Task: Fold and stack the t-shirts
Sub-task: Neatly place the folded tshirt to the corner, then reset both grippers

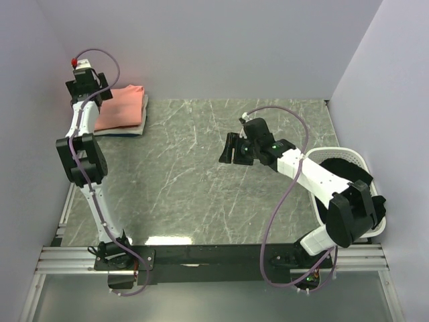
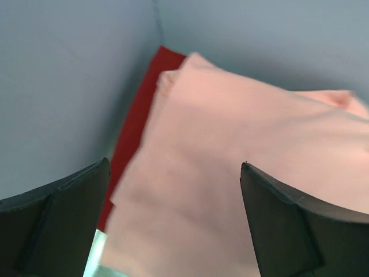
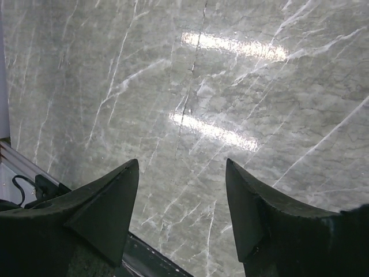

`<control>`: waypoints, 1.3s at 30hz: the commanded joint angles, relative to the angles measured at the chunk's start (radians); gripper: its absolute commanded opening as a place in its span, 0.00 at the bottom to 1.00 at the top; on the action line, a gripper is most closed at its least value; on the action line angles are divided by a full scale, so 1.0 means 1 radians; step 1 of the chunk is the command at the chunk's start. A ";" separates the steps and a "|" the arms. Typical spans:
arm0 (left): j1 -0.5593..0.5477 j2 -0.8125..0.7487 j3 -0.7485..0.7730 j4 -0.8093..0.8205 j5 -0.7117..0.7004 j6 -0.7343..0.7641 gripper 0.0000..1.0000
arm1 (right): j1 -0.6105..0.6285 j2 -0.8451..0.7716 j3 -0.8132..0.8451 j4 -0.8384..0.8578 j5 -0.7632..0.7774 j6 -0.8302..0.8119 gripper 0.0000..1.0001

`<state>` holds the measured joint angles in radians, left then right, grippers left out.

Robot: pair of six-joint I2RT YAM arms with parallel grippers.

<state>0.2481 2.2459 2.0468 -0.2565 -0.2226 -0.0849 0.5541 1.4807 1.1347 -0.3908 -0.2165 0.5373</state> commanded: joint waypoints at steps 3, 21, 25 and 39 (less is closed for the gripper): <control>-0.032 -0.170 -0.077 0.115 0.114 -0.147 0.99 | 0.009 -0.102 -0.032 0.043 0.043 -0.014 0.70; -0.400 -0.689 -0.858 0.330 0.261 -0.478 0.99 | 0.004 -0.359 -0.197 0.107 0.078 -0.016 0.89; -0.579 -0.798 -1.078 0.385 0.270 -0.493 0.99 | 0.004 -0.424 -0.256 0.124 0.106 -0.004 0.89; -0.906 -1.187 -1.534 0.478 0.109 -0.681 0.99 | 0.000 -0.620 -0.470 0.133 0.215 0.061 0.89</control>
<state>-0.6464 1.1282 0.5449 0.1463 -0.0586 -0.6876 0.5537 0.9001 0.6884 -0.2989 -0.0456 0.5777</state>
